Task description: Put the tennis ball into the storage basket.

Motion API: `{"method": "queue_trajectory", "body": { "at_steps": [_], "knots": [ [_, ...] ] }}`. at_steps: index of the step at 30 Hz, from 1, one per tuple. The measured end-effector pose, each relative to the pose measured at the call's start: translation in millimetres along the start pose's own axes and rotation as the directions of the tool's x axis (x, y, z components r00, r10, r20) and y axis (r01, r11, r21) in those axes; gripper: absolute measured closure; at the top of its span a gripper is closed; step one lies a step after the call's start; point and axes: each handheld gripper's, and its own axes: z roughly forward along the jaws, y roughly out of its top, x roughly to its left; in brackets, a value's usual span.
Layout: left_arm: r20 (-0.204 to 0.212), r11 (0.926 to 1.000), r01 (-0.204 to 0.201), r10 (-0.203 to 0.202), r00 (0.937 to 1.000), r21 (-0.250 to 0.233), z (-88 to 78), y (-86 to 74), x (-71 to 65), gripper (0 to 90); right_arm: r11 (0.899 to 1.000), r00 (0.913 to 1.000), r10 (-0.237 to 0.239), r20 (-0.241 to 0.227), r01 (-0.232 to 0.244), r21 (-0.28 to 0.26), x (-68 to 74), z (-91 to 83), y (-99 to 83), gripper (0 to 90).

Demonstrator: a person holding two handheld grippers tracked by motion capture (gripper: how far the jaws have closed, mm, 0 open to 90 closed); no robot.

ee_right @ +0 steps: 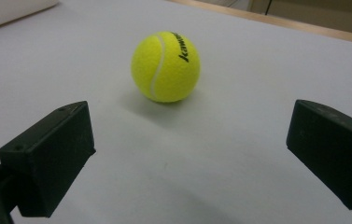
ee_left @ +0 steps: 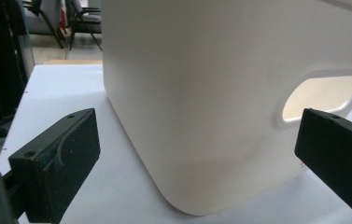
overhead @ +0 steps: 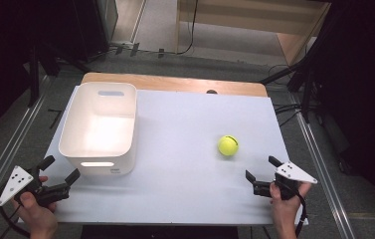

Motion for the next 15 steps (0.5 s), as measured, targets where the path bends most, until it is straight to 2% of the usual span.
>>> {"method": "queue_trajectory", "body": {
  "at_steps": [8,15],
  "knots": [
    [0.005,0.9999,0.012,-0.012,0.9999,-0.011,-2.4,-0.6,0.3,0.2,0.995,0.9982,-0.036,-0.048,0.040,0.091,3.8,20.2,26.5,0.0],
    [0.009,1.0000,-0.001,0.001,1.0000,-0.004,-1.3,-0.6,-1.4,0.2,0.985,0.9945,-0.028,-0.100,0.045,0.166,3.4,38.0,40.6,0.0]
  ]
}}
